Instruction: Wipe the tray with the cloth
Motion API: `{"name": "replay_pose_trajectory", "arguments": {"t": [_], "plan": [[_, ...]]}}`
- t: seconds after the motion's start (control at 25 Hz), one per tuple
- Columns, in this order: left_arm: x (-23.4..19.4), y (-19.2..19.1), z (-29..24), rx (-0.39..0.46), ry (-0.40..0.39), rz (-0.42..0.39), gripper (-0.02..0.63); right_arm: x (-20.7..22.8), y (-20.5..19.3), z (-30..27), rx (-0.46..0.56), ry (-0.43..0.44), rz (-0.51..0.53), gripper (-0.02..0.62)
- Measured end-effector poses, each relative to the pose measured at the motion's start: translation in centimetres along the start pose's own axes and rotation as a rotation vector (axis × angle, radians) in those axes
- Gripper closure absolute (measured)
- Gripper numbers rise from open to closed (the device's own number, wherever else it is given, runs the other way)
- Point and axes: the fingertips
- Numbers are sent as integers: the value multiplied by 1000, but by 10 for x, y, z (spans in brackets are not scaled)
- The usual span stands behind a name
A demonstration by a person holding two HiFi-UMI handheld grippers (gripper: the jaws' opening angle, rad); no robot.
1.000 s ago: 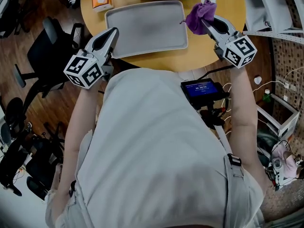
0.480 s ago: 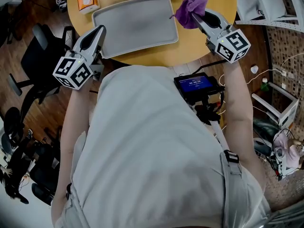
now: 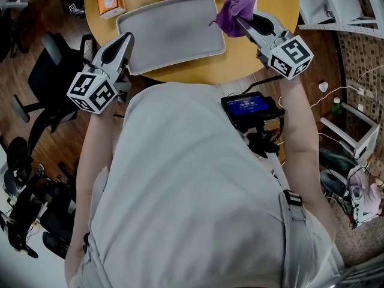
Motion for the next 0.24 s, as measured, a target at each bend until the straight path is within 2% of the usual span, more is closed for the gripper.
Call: {"name": "replay_pose_trajectory", "arguments": {"t": [0.24], "plan": [[4,-1,0,-5,-4,-3,606,-3,-1,-3,1,9,5,534]]}}
Point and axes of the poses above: the fingertips, and each gripper's own axes: z backward along the fingers, x to its right, y out of its top, and after that the axes turned 11 degrees about y, right-handed
